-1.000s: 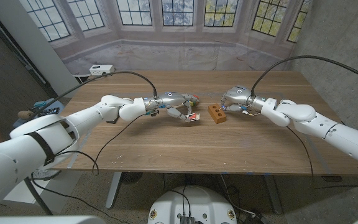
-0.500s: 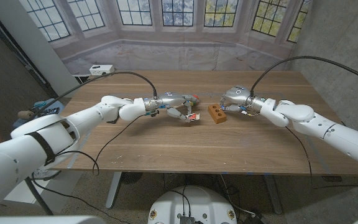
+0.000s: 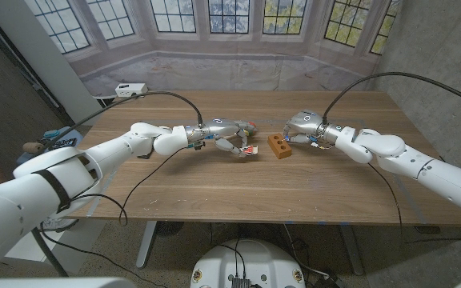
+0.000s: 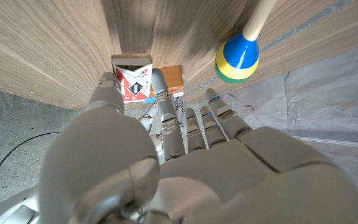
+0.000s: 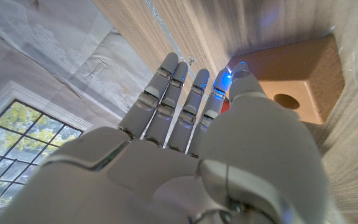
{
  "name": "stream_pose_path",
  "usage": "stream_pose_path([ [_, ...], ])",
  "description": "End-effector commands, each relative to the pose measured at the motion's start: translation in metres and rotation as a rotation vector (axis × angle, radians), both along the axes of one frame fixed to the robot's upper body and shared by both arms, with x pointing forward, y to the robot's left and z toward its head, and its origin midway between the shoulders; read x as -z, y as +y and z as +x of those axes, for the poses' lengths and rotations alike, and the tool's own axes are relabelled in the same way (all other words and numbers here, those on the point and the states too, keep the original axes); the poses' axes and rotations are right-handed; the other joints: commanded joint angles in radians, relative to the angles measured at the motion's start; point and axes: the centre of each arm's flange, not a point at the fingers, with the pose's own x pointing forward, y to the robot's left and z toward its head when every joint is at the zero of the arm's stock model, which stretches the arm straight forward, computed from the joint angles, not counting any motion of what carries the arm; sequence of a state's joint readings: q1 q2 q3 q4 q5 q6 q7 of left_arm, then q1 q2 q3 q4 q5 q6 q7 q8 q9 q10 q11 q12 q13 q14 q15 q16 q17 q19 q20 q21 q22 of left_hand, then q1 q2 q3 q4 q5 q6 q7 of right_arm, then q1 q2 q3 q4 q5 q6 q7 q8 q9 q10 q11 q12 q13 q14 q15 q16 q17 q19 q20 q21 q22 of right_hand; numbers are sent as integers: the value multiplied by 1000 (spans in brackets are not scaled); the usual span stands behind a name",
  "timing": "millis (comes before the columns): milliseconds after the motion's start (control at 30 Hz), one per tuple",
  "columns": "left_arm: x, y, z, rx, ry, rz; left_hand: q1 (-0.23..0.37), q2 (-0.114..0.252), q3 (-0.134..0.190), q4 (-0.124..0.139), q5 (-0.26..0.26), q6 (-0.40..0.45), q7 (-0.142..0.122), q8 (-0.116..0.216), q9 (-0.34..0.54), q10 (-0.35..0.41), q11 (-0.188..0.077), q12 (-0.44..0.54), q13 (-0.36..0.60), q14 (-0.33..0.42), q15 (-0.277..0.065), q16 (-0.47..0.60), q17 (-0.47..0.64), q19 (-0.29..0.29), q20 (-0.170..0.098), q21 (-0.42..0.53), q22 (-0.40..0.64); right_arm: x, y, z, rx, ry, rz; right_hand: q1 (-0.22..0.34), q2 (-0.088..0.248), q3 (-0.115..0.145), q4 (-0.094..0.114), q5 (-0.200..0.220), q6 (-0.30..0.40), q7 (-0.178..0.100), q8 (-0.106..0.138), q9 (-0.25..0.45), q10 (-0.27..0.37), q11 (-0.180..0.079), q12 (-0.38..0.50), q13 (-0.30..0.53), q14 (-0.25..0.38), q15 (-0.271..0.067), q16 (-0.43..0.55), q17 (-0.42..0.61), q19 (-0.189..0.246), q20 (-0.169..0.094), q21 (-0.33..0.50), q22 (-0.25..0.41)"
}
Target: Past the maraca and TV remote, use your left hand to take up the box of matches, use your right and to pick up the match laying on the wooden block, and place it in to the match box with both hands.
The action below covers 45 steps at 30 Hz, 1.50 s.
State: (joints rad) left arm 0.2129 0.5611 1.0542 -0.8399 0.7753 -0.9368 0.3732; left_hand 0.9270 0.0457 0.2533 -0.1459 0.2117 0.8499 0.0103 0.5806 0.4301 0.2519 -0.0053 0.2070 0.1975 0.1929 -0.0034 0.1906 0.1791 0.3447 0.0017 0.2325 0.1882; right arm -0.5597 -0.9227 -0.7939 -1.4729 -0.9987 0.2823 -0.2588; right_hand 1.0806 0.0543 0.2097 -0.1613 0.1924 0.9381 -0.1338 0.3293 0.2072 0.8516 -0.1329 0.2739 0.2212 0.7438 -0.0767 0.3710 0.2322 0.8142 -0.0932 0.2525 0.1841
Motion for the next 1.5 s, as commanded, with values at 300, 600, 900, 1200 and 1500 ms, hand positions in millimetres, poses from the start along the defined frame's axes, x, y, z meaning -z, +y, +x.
stream_pose_path([
  [300,2,-1,-3,2,0,-1,30,33,-6,-3,10,1,-3,6,4,6,-1,-3,3,8,-3,0,4,5,-4,0,6,1,0,-5,12,1,11,7,-4,-3,5,1,-10,-2,-4,4,-5,3,-6,2,7,-147,1,1,4,-57,7,2],
  [600,3,-1,-5,3,-4,-2,30,33,-7,-2,10,0,-2,8,6,7,-2,-2,3,9,-3,0,4,5,-5,0,6,3,0,-8,14,6,14,7,-4,-5,6,1,-11,-3,-5,5,-6,4,-7,2,9,-149,1,0,4,-56,7,2],
  [900,5,-3,-9,8,-9,-5,31,34,-8,-2,10,-2,-3,10,8,7,-2,-2,3,9,-2,1,4,5,-4,0,6,4,2,-10,18,6,34,15,1,-5,5,2,-1,0,-2,5,8,3,-4,3,22,-152,4,2,10,-58,9,2],
  [1200,6,-3,-12,7,-9,-6,30,33,-9,-2,10,0,-3,11,6,8,-2,-2,3,9,-2,0,4,5,-5,0,6,7,3,-10,15,6,57,33,8,-3,2,2,29,-3,7,7,32,-1,1,4,48,-154,13,5,26,-65,16,3],
  [1500,6,-2,-12,9,-12,-8,31,33,-10,-3,10,-1,-4,11,5,6,-1,-3,3,8,-3,0,4,4,-5,0,6,7,4,-12,15,6,76,48,12,-2,0,1,55,3,15,7,55,1,6,4,71,-156,18,5,38,-67,22,4],
])
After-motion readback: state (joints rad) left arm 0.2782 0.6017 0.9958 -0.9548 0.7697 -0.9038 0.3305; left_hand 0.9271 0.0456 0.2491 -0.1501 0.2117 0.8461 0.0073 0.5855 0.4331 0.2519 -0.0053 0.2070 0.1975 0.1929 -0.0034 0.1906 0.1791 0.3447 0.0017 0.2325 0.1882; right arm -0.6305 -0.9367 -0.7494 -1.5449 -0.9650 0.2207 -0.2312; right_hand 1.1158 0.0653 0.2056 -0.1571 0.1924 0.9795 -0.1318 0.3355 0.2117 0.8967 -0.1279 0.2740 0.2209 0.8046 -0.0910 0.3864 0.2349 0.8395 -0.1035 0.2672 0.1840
